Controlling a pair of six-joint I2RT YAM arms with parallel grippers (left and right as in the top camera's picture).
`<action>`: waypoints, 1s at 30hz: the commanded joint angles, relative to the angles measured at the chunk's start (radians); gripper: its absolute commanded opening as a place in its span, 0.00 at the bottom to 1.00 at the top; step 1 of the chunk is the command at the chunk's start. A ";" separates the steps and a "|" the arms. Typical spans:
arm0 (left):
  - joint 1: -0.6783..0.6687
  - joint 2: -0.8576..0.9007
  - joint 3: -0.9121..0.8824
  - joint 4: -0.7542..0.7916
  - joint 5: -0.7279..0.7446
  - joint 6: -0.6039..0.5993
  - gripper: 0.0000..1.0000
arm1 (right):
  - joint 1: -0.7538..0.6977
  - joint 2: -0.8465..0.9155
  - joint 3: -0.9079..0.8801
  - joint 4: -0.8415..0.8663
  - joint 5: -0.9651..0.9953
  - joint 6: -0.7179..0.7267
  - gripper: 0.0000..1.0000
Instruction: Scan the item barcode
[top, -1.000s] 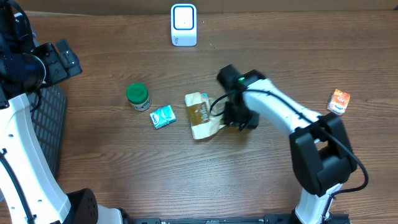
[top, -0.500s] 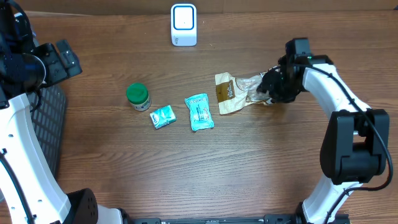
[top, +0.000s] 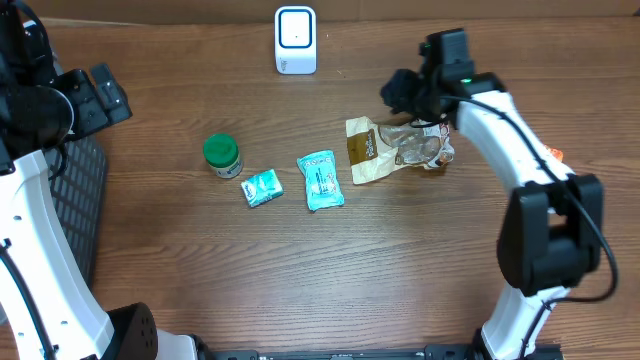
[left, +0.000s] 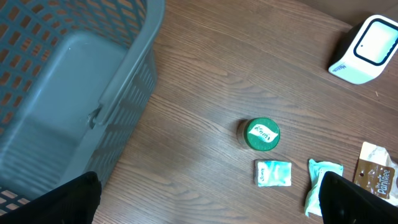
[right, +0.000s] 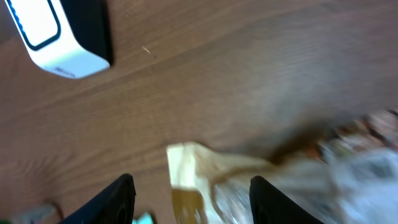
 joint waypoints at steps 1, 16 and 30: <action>0.002 0.002 0.010 0.001 0.005 0.008 1.00 | 0.041 0.076 0.014 0.026 0.087 0.061 0.59; 0.002 0.002 0.010 0.001 0.005 0.008 1.00 | 0.063 0.104 0.014 -0.295 0.026 -0.051 0.61; 0.002 0.002 0.010 0.001 0.005 0.008 1.00 | -0.095 0.053 0.132 -0.622 0.056 -0.184 0.55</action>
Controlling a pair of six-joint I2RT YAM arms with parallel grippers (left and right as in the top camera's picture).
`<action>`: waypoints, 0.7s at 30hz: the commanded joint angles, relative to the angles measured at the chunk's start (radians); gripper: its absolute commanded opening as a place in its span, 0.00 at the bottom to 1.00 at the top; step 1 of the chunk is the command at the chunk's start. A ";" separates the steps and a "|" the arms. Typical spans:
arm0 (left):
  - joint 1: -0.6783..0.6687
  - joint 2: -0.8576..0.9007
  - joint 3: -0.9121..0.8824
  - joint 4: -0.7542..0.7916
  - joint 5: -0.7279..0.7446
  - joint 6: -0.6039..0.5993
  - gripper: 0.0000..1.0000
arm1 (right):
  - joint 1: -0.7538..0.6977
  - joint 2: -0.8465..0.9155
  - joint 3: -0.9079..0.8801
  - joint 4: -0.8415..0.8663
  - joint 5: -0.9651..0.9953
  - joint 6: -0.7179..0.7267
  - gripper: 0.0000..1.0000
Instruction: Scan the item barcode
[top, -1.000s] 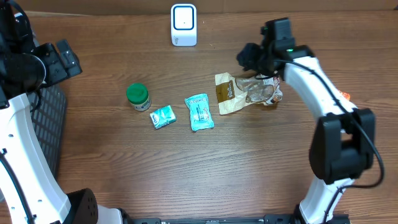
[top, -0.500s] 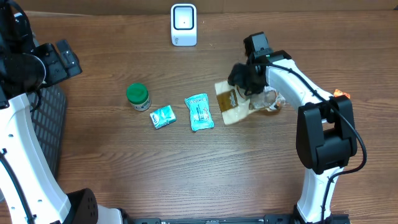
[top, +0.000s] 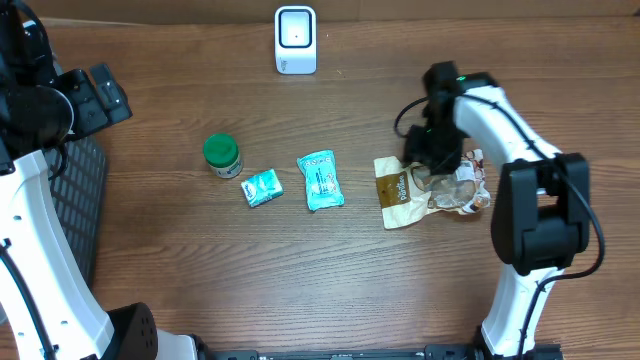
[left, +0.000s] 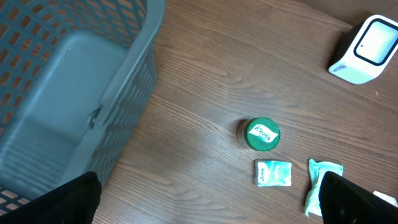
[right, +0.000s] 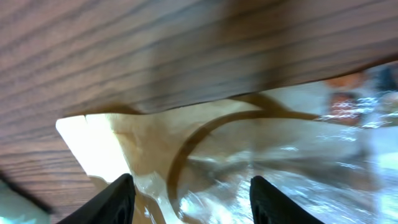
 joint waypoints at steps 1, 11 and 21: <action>0.001 0.002 0.010 0.001 0.005 0.008 0.99 | -0.047 -0.084 0.088 -0.039 -0.013 -0.031 0.53; -0.001 0.002 0.010 0.001 0.005 0.008 1.00 | -0.266 -0.254 0.081 -0.286 0.051 0.087 0.65; -0.001 0.002 0.010 0.001 0.005 0.008 1.00 | -0.363 -0.253 -0.143 -0.225 -0.040 0.008 0.70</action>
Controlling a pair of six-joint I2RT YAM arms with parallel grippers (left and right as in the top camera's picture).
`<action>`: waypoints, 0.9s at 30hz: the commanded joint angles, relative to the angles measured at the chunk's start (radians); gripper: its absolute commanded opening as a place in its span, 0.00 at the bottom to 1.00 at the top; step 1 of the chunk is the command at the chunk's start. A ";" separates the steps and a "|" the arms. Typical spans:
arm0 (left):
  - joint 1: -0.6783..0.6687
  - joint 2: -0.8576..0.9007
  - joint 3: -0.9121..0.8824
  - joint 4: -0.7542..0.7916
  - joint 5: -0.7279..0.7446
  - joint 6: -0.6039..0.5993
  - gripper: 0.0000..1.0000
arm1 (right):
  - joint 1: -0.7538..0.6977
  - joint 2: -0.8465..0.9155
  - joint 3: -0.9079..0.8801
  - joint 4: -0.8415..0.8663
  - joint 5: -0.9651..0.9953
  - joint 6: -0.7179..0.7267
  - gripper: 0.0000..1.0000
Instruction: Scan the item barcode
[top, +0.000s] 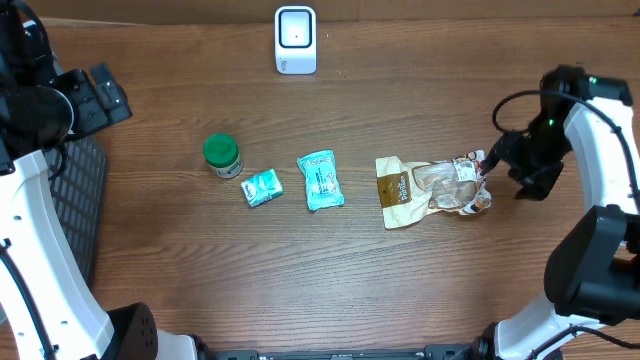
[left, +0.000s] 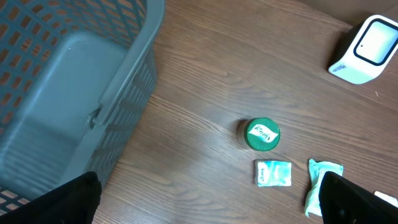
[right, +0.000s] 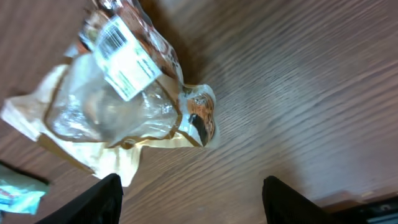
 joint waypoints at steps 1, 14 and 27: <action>-0.001 0.002 0.010 0.001 0.005 0.008 1.00 | -0.008 0.006 -0.077 0.058 -0.056 -0.032 0.70; 0.000 0.002 0.010 0.001 0.005 0.008 1.00 | -0.007 0.006 -0.359 0.400 -0.080 0.002 0.62; 0.000 0.002 0.010 0.001 0.005 0.008 0.99 | 0.006 0.006 -0.296 0.563 -0.352 -0.185 0.04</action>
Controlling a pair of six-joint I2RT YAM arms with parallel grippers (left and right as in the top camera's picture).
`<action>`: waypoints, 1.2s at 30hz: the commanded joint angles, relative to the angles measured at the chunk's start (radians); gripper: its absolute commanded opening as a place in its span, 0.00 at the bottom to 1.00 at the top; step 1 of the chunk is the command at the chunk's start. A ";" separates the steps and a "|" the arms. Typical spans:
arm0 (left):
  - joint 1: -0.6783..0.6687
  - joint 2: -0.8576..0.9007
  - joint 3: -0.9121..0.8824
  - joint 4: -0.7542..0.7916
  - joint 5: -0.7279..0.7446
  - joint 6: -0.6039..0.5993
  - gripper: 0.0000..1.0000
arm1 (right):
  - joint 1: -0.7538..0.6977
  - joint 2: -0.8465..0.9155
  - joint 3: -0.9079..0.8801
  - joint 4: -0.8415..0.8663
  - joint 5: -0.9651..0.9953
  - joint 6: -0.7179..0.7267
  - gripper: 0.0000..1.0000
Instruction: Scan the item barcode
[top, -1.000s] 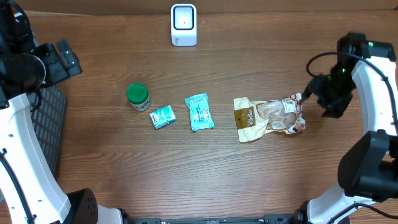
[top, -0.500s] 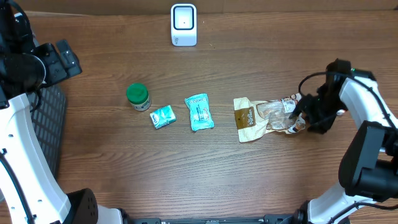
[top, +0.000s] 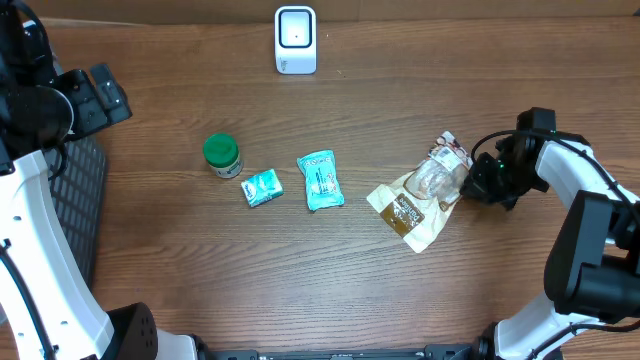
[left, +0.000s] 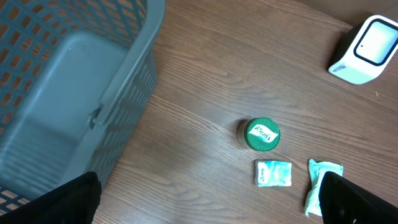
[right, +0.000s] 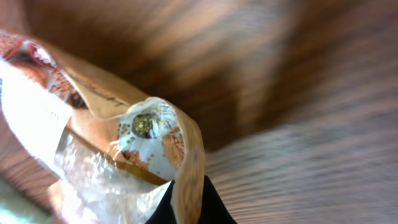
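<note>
A brown and clear snack bag (top: 415, 205) lies slanted on the table, right of centre. My right gripper (top: 478, 180) is shut on its upper right end. In the right wrist view the bag's (right: 93, 143) folded edge runs between the two dark fingers of that gripper (right: 185, 205). The white scanner (top: 295, 40) stands at the back middle and also shows in the left wrist view (left: 367, 50). My left gripper (left: 210, 196) hangs open high over the table's left side, holding nothing.
A green-lidded jar (top: 221, 154) and two teal packets (top: 262, 187) (top: 320, 180) lie left of the bag. A grey mesh basket (left: 62, 93) stands at the left edge of the table.
My right gripper, then open and just right of the flat bag, is now shut on the bag's right end. The bag has turned to a slant. The left arm has not moved.
The bag lay nearer the table's middle with my right gripper over it. Then it lay further right and forward, still under the gripper. Later the gripper stood open to the bag's right. Now it grips the bag's end.
</note>
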 joint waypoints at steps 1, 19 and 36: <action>0.000 0.002 0.010 0.001 0.005 0.008 1.00 | 0.004 -0.001 0.120 -0.023 -0.143 -0.154 0.04; 0.000 0.002 0.010 0.001 0.005 0.008 0.99 | 0.214 0.080 0.327 -0.230 -0.151 -0.473 0.04; 0.000 0.002 0.010 0.001 0.005 0.008 0.99 | 0.399 0.098 0.583 -0.433 -0.234 -0.520 0.04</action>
